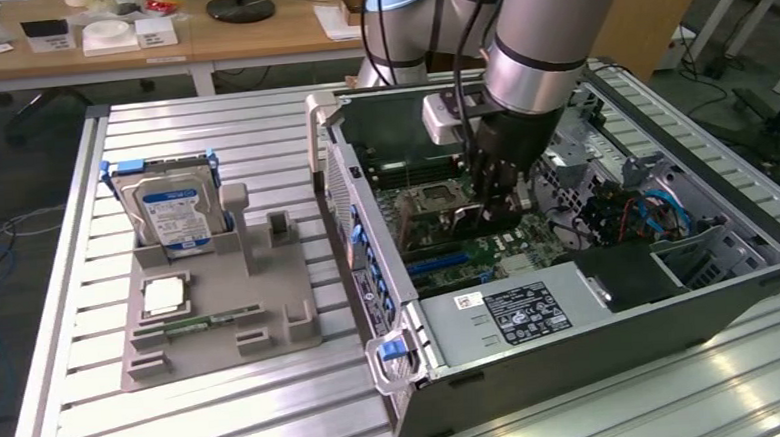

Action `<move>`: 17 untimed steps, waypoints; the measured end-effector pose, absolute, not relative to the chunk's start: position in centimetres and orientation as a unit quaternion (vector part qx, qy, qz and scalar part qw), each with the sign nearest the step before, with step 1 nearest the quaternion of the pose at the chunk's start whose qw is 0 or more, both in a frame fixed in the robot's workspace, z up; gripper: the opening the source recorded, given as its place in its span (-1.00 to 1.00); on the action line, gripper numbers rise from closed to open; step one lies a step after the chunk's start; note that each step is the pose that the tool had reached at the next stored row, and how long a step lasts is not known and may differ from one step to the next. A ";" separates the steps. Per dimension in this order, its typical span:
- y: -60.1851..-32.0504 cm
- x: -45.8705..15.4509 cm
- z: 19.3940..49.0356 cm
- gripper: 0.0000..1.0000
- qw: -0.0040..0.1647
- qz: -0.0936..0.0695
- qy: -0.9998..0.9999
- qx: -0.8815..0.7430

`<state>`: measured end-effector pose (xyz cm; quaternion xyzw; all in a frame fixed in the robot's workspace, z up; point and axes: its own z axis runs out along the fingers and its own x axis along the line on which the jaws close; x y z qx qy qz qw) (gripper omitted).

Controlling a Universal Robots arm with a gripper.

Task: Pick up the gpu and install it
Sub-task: 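Insert the gpu into the slot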

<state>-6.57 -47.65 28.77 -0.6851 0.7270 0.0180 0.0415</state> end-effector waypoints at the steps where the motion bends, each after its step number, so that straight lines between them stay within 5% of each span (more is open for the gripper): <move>1: -47.7 -6.6 28.7 -0.47 0.042 0.018 0.727 -0.685; 17: -47.7 -6.8 28.2 -0.47 0.041 0.018 0.727 -0.685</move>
